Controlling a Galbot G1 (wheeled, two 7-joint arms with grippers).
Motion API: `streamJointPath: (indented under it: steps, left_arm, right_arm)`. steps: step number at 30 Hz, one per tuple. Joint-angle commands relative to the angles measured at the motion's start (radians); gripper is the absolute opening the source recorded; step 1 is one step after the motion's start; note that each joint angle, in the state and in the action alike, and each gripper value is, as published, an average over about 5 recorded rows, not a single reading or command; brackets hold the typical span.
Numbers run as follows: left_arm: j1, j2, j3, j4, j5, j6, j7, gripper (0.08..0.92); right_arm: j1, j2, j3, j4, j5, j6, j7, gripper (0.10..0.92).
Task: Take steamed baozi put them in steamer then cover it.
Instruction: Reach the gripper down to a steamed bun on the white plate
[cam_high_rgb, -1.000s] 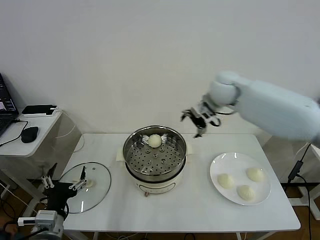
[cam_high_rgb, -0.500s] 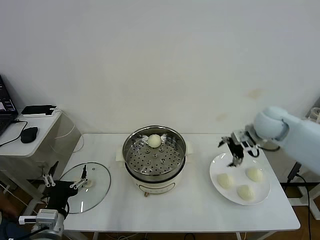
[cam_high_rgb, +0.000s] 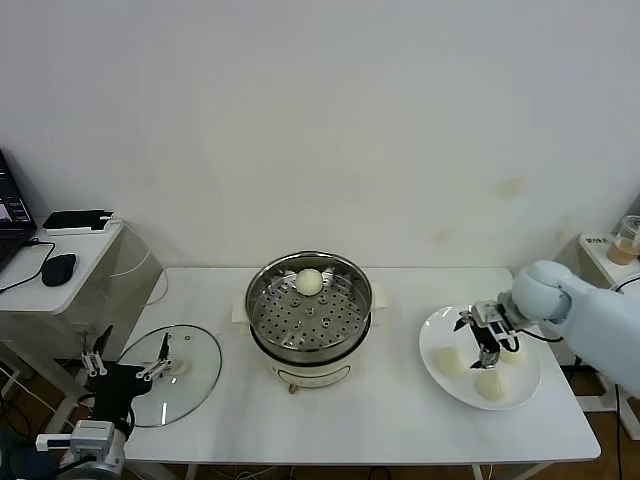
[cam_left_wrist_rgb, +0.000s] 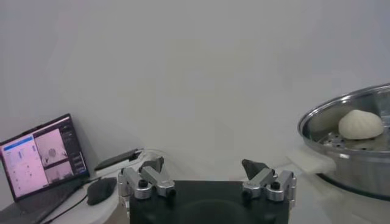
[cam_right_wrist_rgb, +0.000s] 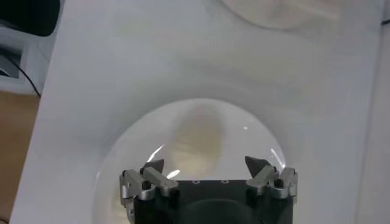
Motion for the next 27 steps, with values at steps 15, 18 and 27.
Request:
streamJointPath:
  steps: [15, 18, 27]
  left_arm:
    - [-0.008, -0.003, 0.002, 0.014, 0.002, 0.0, 0.001, 0.823]
    - [-0.007, -0.005, 0.003, 0.016, 0.003, 0.0, 0.001, 0.823]
    - [-0.006, -0.009, 0.0, 0.013, 0.003, -0.001, 0.001, 0.823]
  right_arm:
    - [-0.084, 0.135, 0.047, -0.142, -0.099, 0.011, 0.017, 0.813]
    - [-0.085, 0.141, 0.046, -0.144, -0.101, 0.006, 0.016, 0.784]
    - [-0.079, 0.134, 0.047, -0.14, -0.105, 0.0, 0.008, 0.637]
